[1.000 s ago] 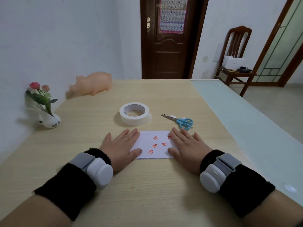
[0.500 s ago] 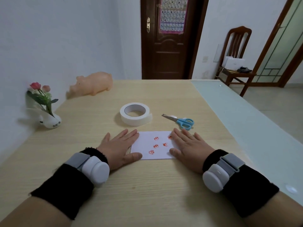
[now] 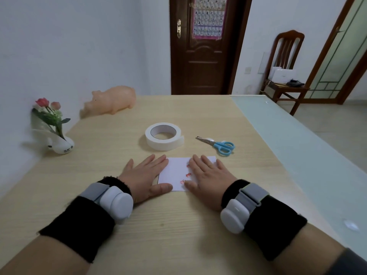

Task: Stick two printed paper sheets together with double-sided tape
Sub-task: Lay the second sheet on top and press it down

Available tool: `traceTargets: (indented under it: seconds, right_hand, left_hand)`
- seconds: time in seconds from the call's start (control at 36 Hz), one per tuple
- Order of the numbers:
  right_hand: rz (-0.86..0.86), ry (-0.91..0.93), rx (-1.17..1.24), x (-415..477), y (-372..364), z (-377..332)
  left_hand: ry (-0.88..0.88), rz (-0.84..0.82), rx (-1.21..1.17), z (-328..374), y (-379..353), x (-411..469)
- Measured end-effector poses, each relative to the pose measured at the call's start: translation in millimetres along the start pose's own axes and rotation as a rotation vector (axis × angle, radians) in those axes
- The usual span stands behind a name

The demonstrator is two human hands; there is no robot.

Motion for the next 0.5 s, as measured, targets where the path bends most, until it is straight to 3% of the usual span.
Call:
traceTargets:
  seconds: [0.5]
  right_hand:
    - [0.01, -0.068, 0.001, -15.6, -1.8, 36.4]
  left_hand:
    - [0.034, -0.003, 0.0, 3.6, 8.3, -1.5]
Point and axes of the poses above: each hand's wrist, its own x-axis towards the middle knuckle, its own y-axis out of the back of the hand, z = x × y, the point moved 5 cm from there along x, towards the middle knuckle, and after that the axes turned 2 degrees about x, right-handed, at the moved point
